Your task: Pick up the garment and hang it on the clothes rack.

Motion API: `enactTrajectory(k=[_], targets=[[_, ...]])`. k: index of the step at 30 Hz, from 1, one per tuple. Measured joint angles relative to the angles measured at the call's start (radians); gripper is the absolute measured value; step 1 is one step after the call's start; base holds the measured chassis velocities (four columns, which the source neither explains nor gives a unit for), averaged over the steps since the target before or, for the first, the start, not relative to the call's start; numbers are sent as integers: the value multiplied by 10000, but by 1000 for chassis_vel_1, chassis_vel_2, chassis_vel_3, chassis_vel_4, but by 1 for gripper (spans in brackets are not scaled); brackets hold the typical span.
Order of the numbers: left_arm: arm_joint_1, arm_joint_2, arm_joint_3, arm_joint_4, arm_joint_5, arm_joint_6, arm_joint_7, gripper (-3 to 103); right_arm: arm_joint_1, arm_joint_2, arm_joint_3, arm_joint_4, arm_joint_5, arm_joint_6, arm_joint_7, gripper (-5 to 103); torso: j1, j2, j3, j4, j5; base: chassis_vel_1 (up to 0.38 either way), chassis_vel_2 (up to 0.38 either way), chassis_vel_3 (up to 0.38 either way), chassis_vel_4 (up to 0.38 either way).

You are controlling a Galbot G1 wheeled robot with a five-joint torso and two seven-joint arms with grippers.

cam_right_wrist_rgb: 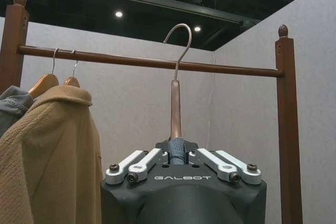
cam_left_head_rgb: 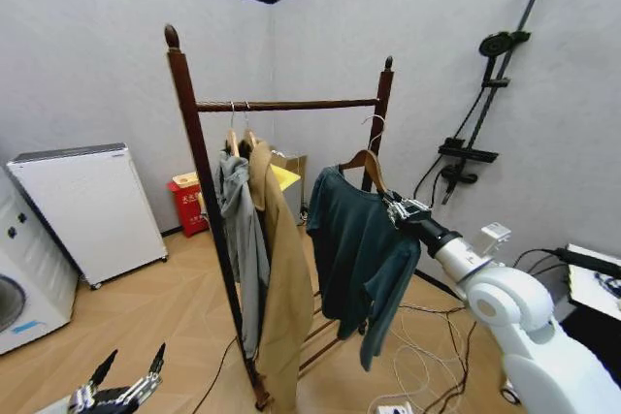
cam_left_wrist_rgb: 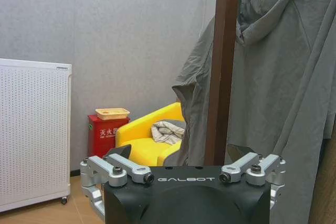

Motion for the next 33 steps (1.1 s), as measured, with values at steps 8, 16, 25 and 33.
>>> enactTrajectory(k=[8, 16, 25, 33], targets=[[0, 0, 0, 0, 0, 0, 0, 100, -16, 107, -147, -123, -223, 84, -119, 12, -2, 1, -1, 3, -2, -26, 37, 34, -24], [0, 0, 1, 0, 0, -1, 3, 100, -164, 166, -144, -62, -312, 206, -321, 12, 4, -1, 2, 0, -1, -158, 159, 181, -142], [0, 1, 0, 0, 0, 0, 1, 100, -9, 190, -84, 646, 80, 174, -51, 12, 1, -3, 0, 2, -3, -15, 100, 91, -5], [0, 0, 0, 0, 0, -1, 0, 100, 1075, -271, -557, 763, 863, -158, 199, 12, -8, 4, -2, 6, -2, 107, 33, 23, 95]])
